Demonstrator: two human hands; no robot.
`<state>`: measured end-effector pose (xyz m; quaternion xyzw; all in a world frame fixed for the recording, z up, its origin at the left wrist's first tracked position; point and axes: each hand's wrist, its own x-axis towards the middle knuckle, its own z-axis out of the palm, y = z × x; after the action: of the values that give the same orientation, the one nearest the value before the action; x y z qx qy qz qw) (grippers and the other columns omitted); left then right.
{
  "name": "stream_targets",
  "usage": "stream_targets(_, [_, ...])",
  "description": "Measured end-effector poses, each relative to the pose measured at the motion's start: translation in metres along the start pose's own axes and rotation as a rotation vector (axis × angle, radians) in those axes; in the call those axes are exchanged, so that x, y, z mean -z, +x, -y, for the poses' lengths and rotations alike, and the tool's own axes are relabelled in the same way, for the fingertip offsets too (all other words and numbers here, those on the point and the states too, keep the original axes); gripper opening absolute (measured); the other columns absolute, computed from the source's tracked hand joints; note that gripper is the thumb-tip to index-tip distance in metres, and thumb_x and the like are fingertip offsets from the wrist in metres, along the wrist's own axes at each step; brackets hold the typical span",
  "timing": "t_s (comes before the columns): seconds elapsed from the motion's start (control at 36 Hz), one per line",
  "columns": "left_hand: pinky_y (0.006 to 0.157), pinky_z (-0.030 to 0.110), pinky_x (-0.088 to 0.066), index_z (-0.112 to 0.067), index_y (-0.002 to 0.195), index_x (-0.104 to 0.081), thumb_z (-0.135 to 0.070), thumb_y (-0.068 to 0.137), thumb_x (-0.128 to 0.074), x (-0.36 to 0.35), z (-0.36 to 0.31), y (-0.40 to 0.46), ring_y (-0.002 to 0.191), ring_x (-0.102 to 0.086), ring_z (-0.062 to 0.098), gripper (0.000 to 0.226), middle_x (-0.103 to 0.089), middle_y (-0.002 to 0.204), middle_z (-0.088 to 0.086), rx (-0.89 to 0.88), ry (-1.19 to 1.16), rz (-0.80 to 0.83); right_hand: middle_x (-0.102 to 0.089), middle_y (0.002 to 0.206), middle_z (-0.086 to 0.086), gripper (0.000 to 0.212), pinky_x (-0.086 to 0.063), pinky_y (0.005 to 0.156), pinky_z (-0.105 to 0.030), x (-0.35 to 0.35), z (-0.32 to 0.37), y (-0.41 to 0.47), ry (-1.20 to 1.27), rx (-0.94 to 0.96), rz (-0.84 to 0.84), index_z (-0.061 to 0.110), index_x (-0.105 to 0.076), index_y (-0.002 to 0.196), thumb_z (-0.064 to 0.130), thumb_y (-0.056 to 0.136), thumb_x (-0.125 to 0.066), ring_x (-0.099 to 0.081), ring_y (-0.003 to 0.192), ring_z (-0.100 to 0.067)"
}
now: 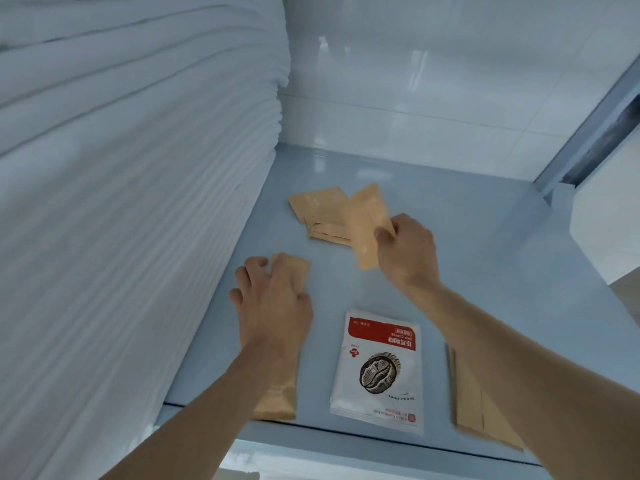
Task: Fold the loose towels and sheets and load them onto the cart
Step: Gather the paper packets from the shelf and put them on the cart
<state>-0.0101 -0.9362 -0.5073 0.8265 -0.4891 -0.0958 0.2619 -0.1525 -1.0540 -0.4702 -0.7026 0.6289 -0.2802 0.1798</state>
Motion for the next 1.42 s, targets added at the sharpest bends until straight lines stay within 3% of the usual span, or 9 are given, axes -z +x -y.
stream_targets(0.11, [0.104,0.029,-0.036,-0.018,0.145,-0.046,-0.037,0.09,-0.066,0.0,-0.022,0.008,0.119,-0.043,0.013,0.061,-0.044,0.136,0.001,-0.006,-0.472,-0.038,-0.067,0.076,-0.012,0.019,-0.054,0.064,-0.049,0.012,0.001,-0.002,0.304,-0.008,0.013,0.004,-0.067,0.086,0.017,0.093,-0.056,-0.064,0.07,-0.033])
stream_targets(0.22, [0.105,0.046,-0.045,-0.028,0.145,-0.042,-0.075,0.065,-0.057,0.008,-0.054,0.018,0.122,-0.055,0.018,0.094,-0.049,0.139,-0.001,0.136,-0.767,0.198,-0.064,0.07,0.012,0.02,-0.046,0.061,-0.028,0.016,0.018,-0.036,0.383,0.308,0.346,0.02,-0.069,0.081,0.004,0.09,-0.062,-0.059,0.064,-0.007])
stream_targets(0.33, [0.092,0.05,-0.054,-0.02,0.12,-0.057,-0.041,0.084,-0.047,0.011,-0.052,0.022,0.104,-0.066,0.024,0.042,-0.065,0.112,0.011,0.143,-0.817,0.176,-0.072,0.1,0.01,0.025,-0.051,0.075,-0.02,0.022,0.011,-0.051,0.355,0.361,0.802,0.023,-0.073,0.1,0.008,0.084,-0.062,-0.067,0.086,0.001])
stream_targets(0.42, [0.064,0.033,-0.059,-0.016,0.104,-0.064,-0.023,0.1,-0.046,0.006,-0.044,0.03,0.075,-0.072,0.013,0.019,-0.071,0.088,0.006,0.195,-0.874,0.062,-0.076,0.09,0.009,0.032,-0.051,0.072,-0.018,0.021,-0.003,-0.033,0.46,0.271,0.573,0.025,-0.075,0.092,-0.001,0.086,-0.057,-0.07,0.081,-0.003])
stream_targets(0.53, [0.074,0.04,-0.063,-0.014,0.106,-0.069,-0.016,0.1,-0.051,0.005,-0.043,0.037,0.077,-0.075,0.017,0.019,-0.073,0.096,0.001,0.359,-1.06,0.045,-0.068,0.111,0.006,0.032,-0.049,0.092,-0.027,0.002,-0.026,0.013,0.067,0.314,0.245,0.016,-0.07,0.112,0.001,0.087,-0.059,-0.063,0.098,-0.01])
stream_targets(0.72, [0.069,0.039,-0.063,-0.005,0.105,-0.067,-0.003,0.098,-0.046,0.004,-0.045,0.041,0.081,-0.075,0.034,0.022,-0.074,0.099,0.018,0.475,-1.261,0.04,-0.011,0.165,0.005,0.075,-0.013,0.119,-0.042,-0.029,-0.03,0.063,-0.333,0.466,0.496,0.026,-0.016,0.157,0.036,0.095,-0.058,-0.008,0.151,-0.018])
stream_targets(0.94, [0.065,0.041,-0.063,0.002,0.114,-0.063,-0.004,0.098,-0.046,0.0,-0.051,0.046,0.077,-0.074,0.038,0.024,-0.073,0.094,0.027,0.514,-1.294,0.075,-0.037,0.124,0.001,0.058,-0.025,0.099,-0.042,-0.023,-0.062,0.07,-0.529,0.453,0.328,0.031,-0.044,0.139,0.063,0.091,-0.044,-0.032,0.12,-0.023])
stream_targets(1.22, [0.085,0.041,-0.056,-0.014,0.107,-0.061,-0.022,0.087,-0.063,-0.034,-0.078,0.052,0.089,-0.066,0.022,0.022,-0.069,0.095,0.002,0.426,-0.842,0.168,-0.059,0.089,0.003,0.031,-0.036,0.064,-0.031,0.033,-0.107,0.05,-0.162,0.104,0.248,0.023,-0.053,0.095,0.042,0.083,-0.074,-0.055,0.089,-0.022])
stream_targets(1.42, [0.044,0.014,-0.037,-0.007,0.118,-0.053,-0.021,0.091,-0.066,-0.063,-0.105,0.059,0.074,-0.05,0.012,0.033,-0.057,0.104,0.003,0.214,-0.482,0.198,-0.078,0.085,-0.004,0.019,-0.058,0.082,-0.038,0.07,-0.118,0.017,0.619,-0.335,0.248,0.01,-0.075,0.09,0.029,0.085,-0.076,-0.075,0.081,-0.02])
